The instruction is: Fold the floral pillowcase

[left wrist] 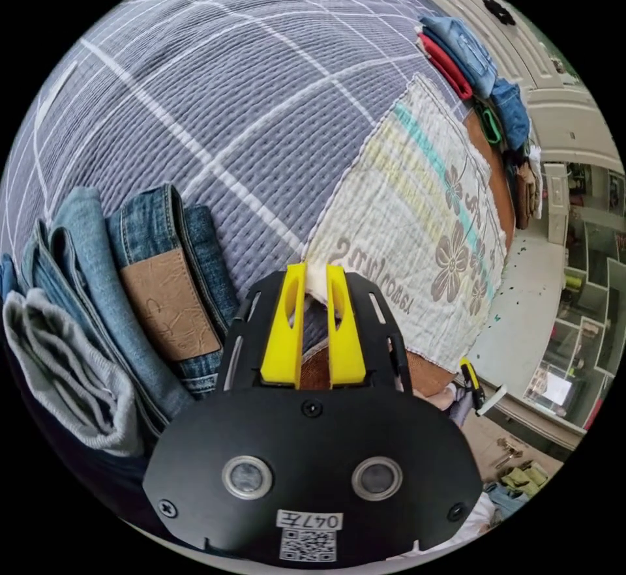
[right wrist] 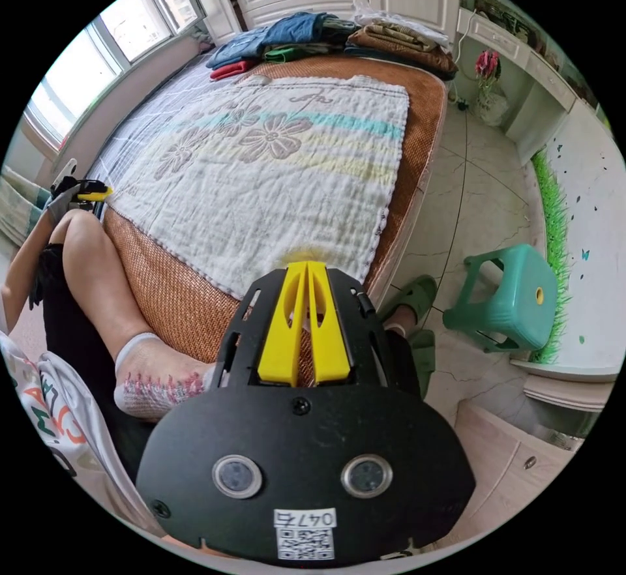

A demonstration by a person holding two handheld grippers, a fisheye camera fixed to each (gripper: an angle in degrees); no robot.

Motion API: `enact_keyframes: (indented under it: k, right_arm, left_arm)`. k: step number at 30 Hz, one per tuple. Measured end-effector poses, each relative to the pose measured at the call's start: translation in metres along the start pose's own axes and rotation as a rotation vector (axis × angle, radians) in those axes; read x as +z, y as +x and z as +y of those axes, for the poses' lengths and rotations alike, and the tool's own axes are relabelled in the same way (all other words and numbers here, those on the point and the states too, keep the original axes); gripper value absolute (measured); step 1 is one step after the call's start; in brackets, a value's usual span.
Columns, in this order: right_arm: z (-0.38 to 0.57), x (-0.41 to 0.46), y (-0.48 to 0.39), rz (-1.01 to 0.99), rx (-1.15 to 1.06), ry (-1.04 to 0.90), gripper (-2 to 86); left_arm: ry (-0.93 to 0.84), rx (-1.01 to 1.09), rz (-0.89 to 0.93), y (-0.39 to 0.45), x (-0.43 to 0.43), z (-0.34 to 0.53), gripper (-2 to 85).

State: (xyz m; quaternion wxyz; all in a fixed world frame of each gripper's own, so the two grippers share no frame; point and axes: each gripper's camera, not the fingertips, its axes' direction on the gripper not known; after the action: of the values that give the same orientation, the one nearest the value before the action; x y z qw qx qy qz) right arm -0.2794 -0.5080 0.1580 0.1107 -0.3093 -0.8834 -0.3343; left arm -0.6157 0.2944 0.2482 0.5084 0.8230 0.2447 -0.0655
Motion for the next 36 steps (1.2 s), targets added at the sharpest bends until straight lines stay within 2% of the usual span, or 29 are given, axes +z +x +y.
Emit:
enact_keyframes:
  k: [4, 8, 12, 18, 21, 26, 28, 32, 36]
  right_arm:
    - [0.009, 0.005, -0.002, -0.009, -0.002, 0.016, -0.8]
    - [0.018, 0.011, -0.002, -0.021, -0.003, 0.027, -0.8]
    - [0.026, 0.017, -0.002, -0.034, 0.004, 0.043, -0.8]
    - [0.038, 0.026, 0.000, -0.057, 0.013, 0.057, -0.9]
    - [0.045, 0.031, 0.003, -0.070, 0.023, 0.063, -0.9]
    - [0.055, 0.038, 0.003, -0.067, 0.019, 0.067, -0.9]
    - [0.061, 0.041, 0.004, -0.070, 0.019, 0.073, -0.9]
    - [0.069, 0.046, 0.007, -0.077, 0.023, 0.085, -0.9]
    - [0.079, 0.043, 0.011, -0.094, 0.028, 0.146, -1.0]
  left_arm:
    - [0.048, -0.077, 0.088, -0.004, -0.037, 0.014, 11.1]
    - [0.061, -0.080, 0.060, 0.007, -0.068, 0.025, 12.3]
    - [-0.013, -0.080, 0.053, 0.023, -0.081, 0.029, 10.2]
    - [-0.031, -0.061, -0.005, 0.057, -0.124, 0.043, 3.8]
    - [-0.035, -0.020, 0.028, 0.080, -0.150, 0.051, 1.2]
    - [0.060, 0.050, -0.064, 0.143, -0.217, 0.071, 0.0]
    - [0.119, 0.138, -0.181, 0.201, -0.255, 0.080, -0.2]
    - [0.221, 0.318, -0.272, 0.323, -0.305, 0.094, -0.3]
    - [0.284, 0.719, -0.285, 0.533, -0.328, 0.142, -0.4]
